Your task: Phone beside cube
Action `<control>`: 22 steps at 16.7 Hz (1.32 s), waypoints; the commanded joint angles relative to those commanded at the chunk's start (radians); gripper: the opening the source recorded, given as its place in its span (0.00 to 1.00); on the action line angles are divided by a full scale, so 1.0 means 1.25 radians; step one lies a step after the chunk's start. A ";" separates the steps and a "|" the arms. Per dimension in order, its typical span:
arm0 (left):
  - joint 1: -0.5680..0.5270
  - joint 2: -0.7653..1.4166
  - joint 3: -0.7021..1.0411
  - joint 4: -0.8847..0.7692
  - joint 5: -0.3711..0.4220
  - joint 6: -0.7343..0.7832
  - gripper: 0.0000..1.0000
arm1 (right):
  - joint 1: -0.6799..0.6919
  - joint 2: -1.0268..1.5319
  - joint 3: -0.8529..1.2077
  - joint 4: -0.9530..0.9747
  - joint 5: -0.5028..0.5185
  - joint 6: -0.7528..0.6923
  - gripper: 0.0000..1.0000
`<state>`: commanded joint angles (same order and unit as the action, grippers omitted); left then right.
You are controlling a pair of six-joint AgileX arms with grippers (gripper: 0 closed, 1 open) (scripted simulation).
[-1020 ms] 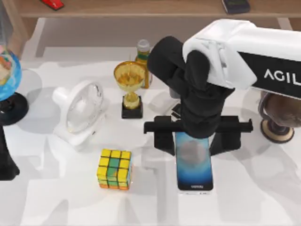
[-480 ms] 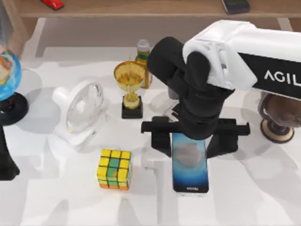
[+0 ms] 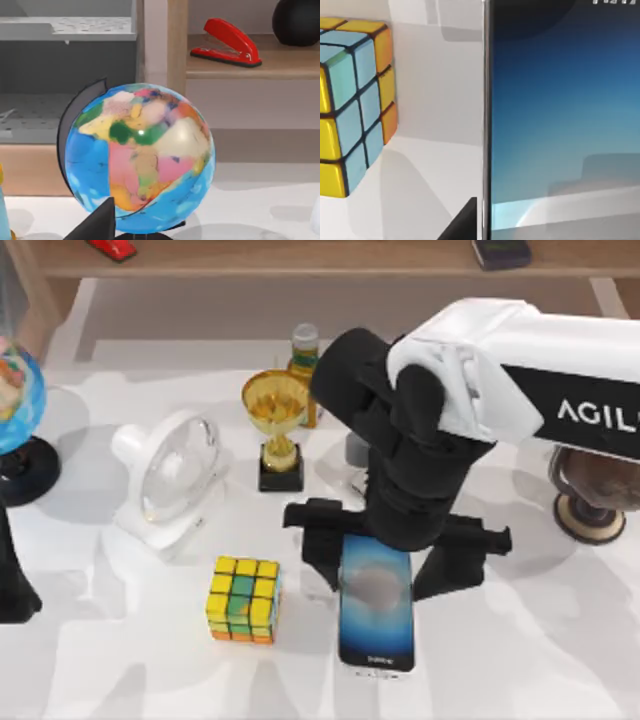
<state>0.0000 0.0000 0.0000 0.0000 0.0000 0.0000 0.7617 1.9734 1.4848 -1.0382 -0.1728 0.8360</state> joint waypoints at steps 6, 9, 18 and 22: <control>0.000 0.000 0.000 0.000 0.000 0.000 1.00 | -0.004 0.010 -0.024 0.045 0.004 -0.015 0.00; 0.000 0.000 0.000 0.000 0.000 0.000 1.00 | -0.004 0.017 -0.036 0.070 0.058 -0.030 0.00; 0.000 0.000 0.000 0.000 0.000 0.000 1.00 | -0.003 0.050 -0.074 0.100 0.152 -0.049 0.00; 0.000 0.000 0.000 0.000 0.000 0.000 1.00 | -0.003 0.050 -0.074 0.100 0.152 -0.049 0.23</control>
<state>0.0000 0.0000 0.0000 0.0000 0.0000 0.0000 0.7581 2.0360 1.3919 -0.9128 0.0171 0.7747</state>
